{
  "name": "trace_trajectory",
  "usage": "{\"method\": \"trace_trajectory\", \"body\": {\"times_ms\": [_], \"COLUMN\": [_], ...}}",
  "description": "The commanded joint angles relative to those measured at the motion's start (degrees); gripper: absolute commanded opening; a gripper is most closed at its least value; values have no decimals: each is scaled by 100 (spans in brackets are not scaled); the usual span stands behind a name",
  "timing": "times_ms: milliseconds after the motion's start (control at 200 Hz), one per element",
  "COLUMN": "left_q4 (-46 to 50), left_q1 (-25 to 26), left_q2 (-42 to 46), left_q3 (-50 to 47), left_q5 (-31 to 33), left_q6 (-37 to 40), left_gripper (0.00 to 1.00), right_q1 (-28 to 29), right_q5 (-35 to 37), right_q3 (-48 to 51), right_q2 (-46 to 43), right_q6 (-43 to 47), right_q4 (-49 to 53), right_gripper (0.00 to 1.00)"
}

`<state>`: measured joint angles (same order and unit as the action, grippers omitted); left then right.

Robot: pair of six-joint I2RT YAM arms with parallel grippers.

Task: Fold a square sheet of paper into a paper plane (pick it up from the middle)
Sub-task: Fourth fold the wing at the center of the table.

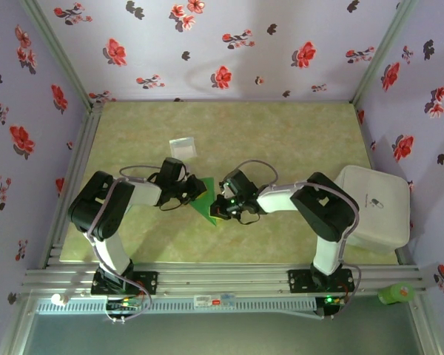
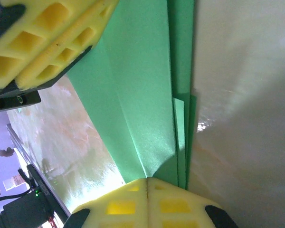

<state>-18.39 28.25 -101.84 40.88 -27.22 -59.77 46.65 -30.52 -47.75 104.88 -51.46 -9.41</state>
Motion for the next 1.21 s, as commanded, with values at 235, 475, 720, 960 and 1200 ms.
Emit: {"method": "trace_trajectory", "body": {"times_ms": [235,475,720,960,1200], "left_q4": [459,451,445,454,451], "left_q1": [49,51,49,49,50], "left_q2": [-213,-215,-218,-194,-189], "left_q3": [-47,-63,-80,-84,-102], "left_q5": [222,232,226,227,231], "left_q6": [148,136,133,148,154], "left_gripper": [13,13,13,13,13], "right_q1": [146,263,299,243,227], "right_q5": [165,265,345,713,166], "right_q3": [252,490,538,366,107], "right_q2": [-354,-558,-702,-1322,-1061], "right_q6": [259,361,462,351,-32], "right_q4": [715,1004,1246,1313,546], "right_gripper": [5,5,5,6,6]}}
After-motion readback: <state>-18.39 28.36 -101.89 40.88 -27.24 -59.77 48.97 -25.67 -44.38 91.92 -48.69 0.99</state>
